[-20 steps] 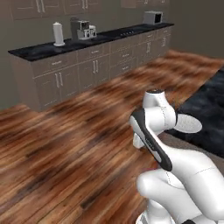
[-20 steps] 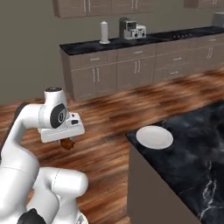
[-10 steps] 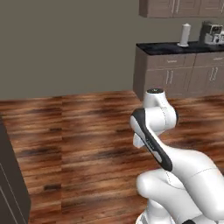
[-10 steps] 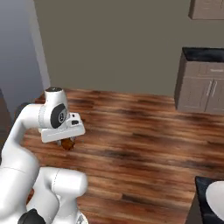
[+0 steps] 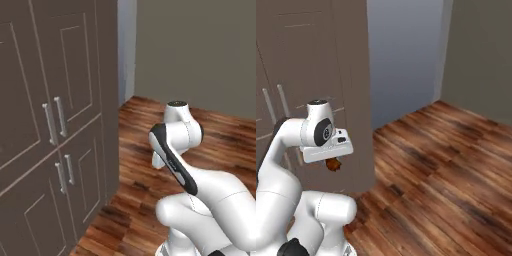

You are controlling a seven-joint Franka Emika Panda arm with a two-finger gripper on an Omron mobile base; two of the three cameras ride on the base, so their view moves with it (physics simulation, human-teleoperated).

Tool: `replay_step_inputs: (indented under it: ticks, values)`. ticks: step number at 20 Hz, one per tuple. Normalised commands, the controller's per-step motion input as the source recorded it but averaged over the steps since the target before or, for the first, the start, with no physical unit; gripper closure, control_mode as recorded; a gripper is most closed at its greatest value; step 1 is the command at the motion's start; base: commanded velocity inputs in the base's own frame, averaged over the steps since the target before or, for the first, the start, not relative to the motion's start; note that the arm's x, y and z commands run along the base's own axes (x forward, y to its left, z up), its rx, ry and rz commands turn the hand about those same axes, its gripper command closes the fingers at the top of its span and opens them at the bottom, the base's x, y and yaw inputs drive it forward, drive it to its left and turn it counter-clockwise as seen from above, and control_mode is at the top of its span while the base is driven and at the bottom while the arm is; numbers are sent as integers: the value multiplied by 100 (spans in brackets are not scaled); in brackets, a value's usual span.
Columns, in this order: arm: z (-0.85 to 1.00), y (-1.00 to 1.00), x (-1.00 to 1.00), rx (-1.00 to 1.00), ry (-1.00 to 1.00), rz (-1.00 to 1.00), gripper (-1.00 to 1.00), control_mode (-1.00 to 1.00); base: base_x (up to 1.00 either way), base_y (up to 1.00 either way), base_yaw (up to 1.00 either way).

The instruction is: Pick the chicken drumstick from the counter and place it in the microwave.

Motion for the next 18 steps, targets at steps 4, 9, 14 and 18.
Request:
replay_step_inputs:
  ticks: [4,9,14,18]
  values:
    - [0,0,0,0,0,0,100,100,-4,0,100]
    - [0,0,0,0,0,0,100,100,-1,2,99]
    - [0,0,0,0,0,0,100,100,0,63,52]
    - [0,0,0,0,0,0,100,100,6,100,0]
